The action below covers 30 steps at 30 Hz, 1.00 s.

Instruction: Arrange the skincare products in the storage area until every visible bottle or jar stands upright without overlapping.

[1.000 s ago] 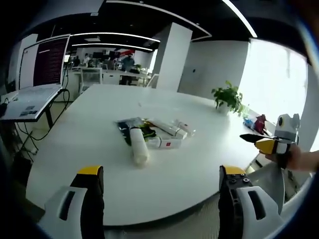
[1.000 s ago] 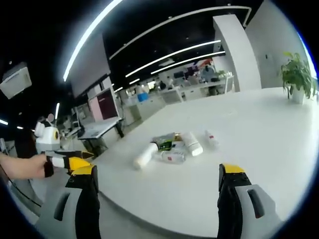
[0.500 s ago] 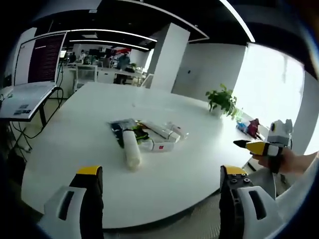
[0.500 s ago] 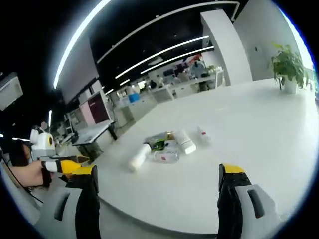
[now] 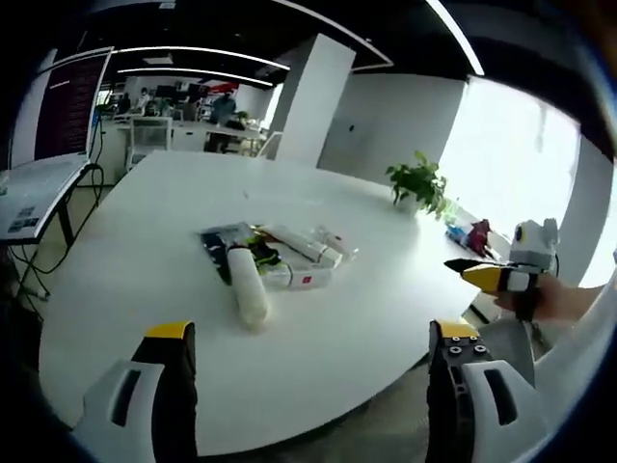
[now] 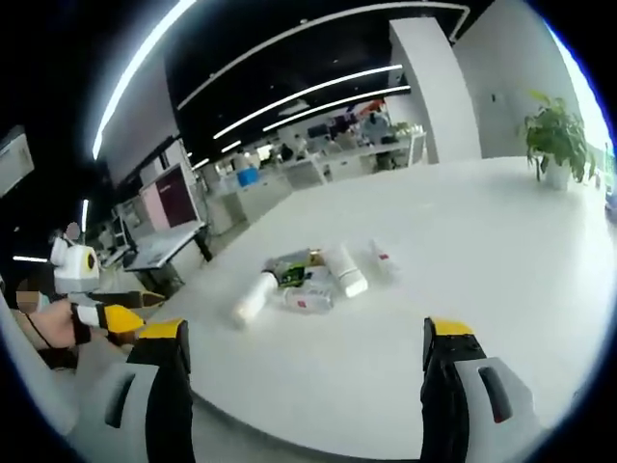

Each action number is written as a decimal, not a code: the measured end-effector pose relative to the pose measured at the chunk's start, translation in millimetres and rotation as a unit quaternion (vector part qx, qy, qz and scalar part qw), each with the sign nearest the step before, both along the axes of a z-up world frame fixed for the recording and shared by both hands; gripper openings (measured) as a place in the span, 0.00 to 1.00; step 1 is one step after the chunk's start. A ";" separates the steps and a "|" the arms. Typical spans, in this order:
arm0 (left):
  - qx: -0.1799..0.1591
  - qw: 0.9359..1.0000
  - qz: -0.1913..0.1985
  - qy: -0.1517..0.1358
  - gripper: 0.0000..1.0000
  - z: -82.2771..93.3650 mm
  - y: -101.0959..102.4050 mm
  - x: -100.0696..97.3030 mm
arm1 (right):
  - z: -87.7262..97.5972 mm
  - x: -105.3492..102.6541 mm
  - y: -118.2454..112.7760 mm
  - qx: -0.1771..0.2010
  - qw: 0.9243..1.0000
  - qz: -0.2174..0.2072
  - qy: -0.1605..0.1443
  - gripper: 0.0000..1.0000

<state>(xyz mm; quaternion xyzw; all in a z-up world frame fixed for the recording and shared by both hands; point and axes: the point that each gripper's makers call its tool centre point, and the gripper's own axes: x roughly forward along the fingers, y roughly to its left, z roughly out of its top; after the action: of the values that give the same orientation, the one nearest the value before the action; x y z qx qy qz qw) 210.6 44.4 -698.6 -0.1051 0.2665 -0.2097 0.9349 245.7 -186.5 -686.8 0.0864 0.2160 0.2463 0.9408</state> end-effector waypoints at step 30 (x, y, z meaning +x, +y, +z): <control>0.043 0.999 -0.001 -0.006 0.93 -8.4 14.3 14.3 | -10.0 37.4 23.8 -0.018 0.996 0.077 0.037 0.89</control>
<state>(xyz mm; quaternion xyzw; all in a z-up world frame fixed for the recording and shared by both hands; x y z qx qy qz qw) 224.9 58.7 -706.9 -0.0635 0.2699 -0.1993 0.9399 283.0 -162.6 -696.9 0.0619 0.2614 0.3104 0.9119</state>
